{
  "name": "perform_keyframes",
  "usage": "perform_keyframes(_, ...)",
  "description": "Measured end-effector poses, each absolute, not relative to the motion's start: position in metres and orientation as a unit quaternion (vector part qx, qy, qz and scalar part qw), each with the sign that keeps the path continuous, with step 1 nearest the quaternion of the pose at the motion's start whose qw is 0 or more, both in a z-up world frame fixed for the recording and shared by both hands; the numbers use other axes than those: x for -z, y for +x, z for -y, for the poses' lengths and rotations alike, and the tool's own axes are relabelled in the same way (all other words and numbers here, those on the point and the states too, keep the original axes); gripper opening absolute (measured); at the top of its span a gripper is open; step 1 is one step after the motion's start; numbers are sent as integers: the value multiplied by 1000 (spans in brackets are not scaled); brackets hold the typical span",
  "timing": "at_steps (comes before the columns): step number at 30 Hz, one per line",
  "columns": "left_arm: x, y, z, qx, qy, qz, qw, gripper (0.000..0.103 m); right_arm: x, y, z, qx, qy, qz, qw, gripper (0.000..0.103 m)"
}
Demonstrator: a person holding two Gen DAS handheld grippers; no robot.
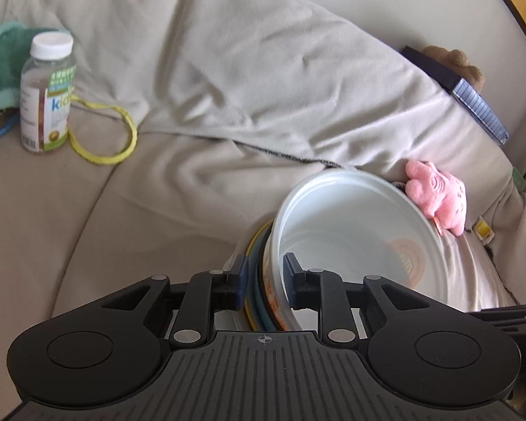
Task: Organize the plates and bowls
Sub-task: 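Open both tools and pull them back from the stack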
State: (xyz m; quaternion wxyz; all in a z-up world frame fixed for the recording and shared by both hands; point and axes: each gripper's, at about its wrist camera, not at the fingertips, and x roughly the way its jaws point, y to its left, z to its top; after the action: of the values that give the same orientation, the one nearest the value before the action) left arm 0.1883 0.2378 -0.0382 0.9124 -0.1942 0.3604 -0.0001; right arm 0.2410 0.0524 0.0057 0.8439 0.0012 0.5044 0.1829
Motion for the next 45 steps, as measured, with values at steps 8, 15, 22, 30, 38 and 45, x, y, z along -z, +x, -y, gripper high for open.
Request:
perform_keyframes(8, 39, 179, -228, -6, -174, -363, 915, 29, -18, 216, -37, -179, -2, -445, 877, 34)
perform_keyframes(15, 25, 129, -230, -24, -223, -313, 923, 33, -32, 173, 7, -172, 45, -372, 911, 50)
perform_keyframes(22, 10, 38, -187, -9, -192, -220, 956, 30, -12, 103, 34, -179, 46, -292, 939, 62)
perform_keyframes(30, 23, -19, -119, -41, -91, -223, 970, 18, 22, 54, 49, -200, 33, -276, 939, 65)
perform_keyframes(38, 17, -32, -83, -61, -47, -292, 953, 18, 25, 36, 61, -219, 42, -345, 912, 65)
perform_keyframes(45, 18, -35, -82, -63, -43, -304, 949, 18, 19, 31, 53, -212, 23, -348, 913, 66)
